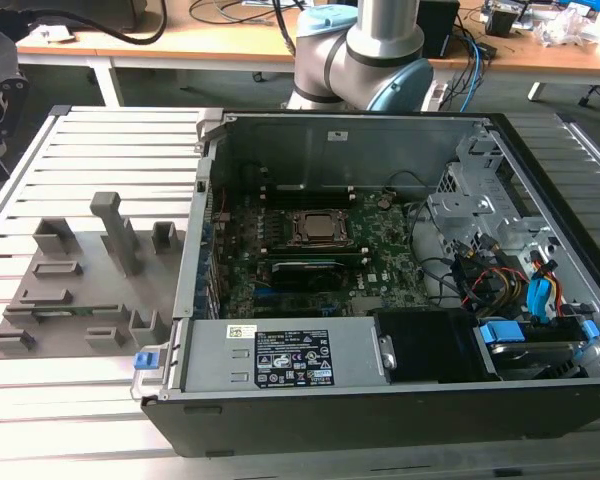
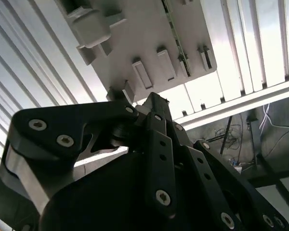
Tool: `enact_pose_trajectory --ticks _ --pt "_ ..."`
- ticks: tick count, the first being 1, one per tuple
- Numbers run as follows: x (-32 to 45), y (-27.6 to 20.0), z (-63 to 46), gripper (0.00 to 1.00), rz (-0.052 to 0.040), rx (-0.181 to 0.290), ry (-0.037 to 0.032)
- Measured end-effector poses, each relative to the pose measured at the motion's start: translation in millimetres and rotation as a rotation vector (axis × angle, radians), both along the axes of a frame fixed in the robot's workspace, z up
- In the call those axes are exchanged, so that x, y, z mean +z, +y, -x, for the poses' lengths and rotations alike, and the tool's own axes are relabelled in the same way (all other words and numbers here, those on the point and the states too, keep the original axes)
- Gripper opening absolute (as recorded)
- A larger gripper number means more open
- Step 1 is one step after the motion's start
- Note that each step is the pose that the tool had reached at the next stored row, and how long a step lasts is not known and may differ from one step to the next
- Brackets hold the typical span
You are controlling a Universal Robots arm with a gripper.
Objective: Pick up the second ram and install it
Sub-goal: 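Pick up the second ram and move it above second insertion slot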
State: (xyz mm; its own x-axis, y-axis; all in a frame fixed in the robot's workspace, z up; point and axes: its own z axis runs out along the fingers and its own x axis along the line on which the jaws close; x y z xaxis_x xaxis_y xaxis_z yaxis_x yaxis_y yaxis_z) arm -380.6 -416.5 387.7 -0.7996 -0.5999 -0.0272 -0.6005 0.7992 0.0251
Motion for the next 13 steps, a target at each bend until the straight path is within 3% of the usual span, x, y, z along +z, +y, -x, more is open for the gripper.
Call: enact_pose_trajectory --ticks 13 --pt "0.0 0.0 0.0 0.11 0.0 0.268 0.0"
